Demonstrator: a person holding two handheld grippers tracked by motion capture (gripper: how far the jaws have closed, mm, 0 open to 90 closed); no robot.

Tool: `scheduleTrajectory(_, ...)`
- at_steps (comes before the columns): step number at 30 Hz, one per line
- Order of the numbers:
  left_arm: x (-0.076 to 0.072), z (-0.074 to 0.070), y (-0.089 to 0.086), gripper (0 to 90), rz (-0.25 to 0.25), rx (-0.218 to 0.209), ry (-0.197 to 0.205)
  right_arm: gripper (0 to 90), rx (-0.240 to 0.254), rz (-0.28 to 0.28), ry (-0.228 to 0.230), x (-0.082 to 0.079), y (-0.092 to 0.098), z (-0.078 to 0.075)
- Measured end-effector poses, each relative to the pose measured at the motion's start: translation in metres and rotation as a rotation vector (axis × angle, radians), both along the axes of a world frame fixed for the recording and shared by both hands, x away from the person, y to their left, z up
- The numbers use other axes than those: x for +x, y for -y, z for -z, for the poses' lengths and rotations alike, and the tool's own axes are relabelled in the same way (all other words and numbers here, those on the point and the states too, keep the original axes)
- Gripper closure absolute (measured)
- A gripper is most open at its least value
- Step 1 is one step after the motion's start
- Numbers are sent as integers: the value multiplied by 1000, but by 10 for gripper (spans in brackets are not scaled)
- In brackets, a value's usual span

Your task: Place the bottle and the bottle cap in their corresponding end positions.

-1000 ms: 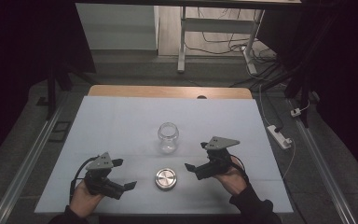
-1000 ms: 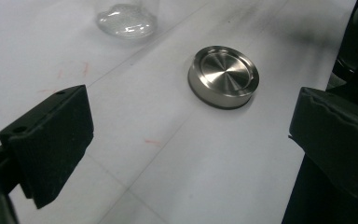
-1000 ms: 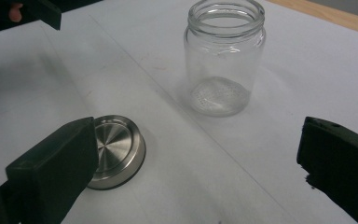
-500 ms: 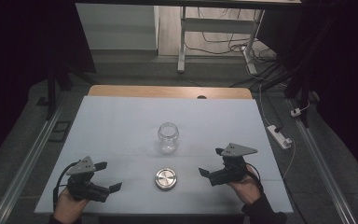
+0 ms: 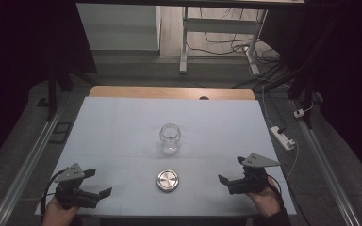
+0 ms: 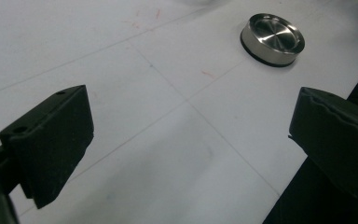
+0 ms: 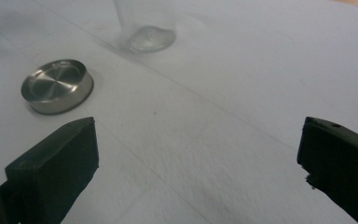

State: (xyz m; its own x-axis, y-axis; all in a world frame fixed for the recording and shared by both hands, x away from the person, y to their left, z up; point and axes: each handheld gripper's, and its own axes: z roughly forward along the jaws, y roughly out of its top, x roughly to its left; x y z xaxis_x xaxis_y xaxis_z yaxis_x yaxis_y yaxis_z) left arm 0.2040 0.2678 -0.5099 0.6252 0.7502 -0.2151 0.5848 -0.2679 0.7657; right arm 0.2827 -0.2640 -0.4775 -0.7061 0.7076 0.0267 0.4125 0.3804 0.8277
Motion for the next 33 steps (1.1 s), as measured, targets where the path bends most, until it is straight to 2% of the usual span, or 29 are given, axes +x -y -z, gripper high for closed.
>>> scheduleTrajectory(7, -7, 4, -10, 6, -38, -11, -15, 0, -2, 60, -17, -11, 22, 5)
scheduleTrajectory(16, -15, 8, -21, 6, -82, -23, -32, 0, -27, 110, -37, -23, 38, 11)
scheduleTrajectory(20, -19, 10, -24, 6, -97, -13, -43, 0, -38, 122, -51, -28, 43, 13)
scheduleTrajectory(25, -23, 12, -25, 6, -113, 21, -56, 0, -77, 130, -79, -33, 45, 17)
scheduleTrajectory(29, -25, 13, -25, 6, -130, 45, -65, 0, -89, 140, -84, -38, 47, 17)
scheduleTrajectory(33, -24, 13, -25, 6, -131, 39, -74, 0, -86, 145, -92, -38, 49, 17)
